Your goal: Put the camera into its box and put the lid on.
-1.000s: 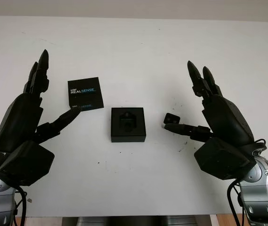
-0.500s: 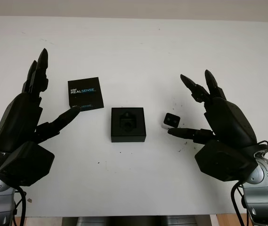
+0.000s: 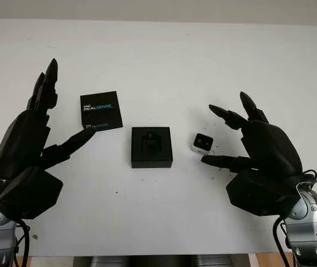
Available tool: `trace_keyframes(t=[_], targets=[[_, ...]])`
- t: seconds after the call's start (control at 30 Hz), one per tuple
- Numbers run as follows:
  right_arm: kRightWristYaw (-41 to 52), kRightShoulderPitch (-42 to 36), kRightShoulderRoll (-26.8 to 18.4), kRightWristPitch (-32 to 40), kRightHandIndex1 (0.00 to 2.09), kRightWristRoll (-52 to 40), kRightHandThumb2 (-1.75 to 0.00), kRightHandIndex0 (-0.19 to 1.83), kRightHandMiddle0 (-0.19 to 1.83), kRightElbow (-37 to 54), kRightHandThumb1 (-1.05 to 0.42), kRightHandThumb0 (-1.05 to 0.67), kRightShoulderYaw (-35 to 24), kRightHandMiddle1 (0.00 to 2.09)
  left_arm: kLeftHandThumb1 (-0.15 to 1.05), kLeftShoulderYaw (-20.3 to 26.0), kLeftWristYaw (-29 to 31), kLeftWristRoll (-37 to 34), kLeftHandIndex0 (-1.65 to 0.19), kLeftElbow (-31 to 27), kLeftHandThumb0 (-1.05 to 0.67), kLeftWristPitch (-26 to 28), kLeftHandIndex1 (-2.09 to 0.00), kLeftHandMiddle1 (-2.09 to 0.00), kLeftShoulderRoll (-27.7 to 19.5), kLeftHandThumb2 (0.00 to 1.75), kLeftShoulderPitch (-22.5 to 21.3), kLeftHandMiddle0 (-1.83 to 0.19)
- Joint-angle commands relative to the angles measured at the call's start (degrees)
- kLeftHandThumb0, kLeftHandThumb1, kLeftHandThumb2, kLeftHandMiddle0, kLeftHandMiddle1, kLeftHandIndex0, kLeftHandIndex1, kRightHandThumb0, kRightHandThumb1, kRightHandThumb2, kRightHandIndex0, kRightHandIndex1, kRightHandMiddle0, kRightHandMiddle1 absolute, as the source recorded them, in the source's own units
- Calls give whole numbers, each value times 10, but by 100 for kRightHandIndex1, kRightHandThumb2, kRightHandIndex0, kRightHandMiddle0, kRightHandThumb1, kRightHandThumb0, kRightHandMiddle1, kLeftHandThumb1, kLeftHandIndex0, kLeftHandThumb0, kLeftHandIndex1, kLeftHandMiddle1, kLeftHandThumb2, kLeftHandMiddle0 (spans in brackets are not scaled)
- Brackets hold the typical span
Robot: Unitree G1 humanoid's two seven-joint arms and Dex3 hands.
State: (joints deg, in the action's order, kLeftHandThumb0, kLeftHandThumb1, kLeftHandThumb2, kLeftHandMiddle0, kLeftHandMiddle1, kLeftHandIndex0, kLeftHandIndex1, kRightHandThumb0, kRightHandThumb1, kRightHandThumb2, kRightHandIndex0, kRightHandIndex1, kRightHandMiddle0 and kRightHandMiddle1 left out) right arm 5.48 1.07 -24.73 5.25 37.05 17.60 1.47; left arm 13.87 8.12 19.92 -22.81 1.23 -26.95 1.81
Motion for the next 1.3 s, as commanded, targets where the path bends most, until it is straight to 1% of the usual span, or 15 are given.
trace_keyframes(t=[0.0,0.33,0.4,0.73,0.83,0.9,0.93,0.97,1.07,1.1,1.17,1.27], targets=[[-4,-1,-7,-11,8,-4,-6,-1,45,-7,-86,-73,0,11,105,0,2,-1,19,-7,-77,4,-3,0,-2,33,-3,19],[-6,13,-2,-21,7,-5,-5,0,46,-44,-87,-73,15,10,105,3,-5,-8,18,-4,-76,-10,-5,0,0,30,-1,19],[-8,14,-3,-24,7,-6,-5,0,46,-51,-87,-72,16,10,105,2,-5,-5,17,-6,-76,-5,-6,0,1,30,0,19],[-50,14,3,-47,10,1,-6,11,60,-86,-89,-67,24,19,105,-7,1,23,16,-20,-75,21,-5,0,-2,30,0,19],[-57,13,6,-43,11,1,-6,14,65,-89,-91,-65,26,23,105,-6,3,20,16,-20,-74,17,-5,0,-3,29,1,19],[-60,11,8,-43,11,-4,-7,16,70,-90,-93,-61,25,27,105,-5,3,19,16,-19,-74,13,-5,0,-3,29,1,19],[-64,10,9,-46,11,-8,-7,18,72,-92,-94,-58,23,30,105,-5,3,18,17,-18,-74,10,-5,0,-4,29,2,19],[-71,9,11,-52,10,-11,-6,22,73,-96,-95,-55,22,40,105,-5,2,20,17,-18,-74,10,-5,0,-5,30,2,19],[-91,9,9,-67,7,-8,-6,30,63,-105,-97,-49,22,82,105,-5,2,23,17,-19,-75,11,-5,0,-5,30,3,19],[-95,10,7,-69,7,-6,-6,32,61,-107,-98,-48,23,91,105,-5,3,25,17,-20,-75,13,-5,0,-5,30,3,19],[-103,10,5,-76,7,-5,-6,34,57,-112,-100,-46,22,104,105,-5,4,25,17,-21,-75,13,-5,0,-5,31,2,19],[-115,11,4,-89,7,-4,-5,36,54,-117,-100,-44,21,116,105,-6,2,26,17,-17,-75,7,-5,0,-6,30,1,19]])
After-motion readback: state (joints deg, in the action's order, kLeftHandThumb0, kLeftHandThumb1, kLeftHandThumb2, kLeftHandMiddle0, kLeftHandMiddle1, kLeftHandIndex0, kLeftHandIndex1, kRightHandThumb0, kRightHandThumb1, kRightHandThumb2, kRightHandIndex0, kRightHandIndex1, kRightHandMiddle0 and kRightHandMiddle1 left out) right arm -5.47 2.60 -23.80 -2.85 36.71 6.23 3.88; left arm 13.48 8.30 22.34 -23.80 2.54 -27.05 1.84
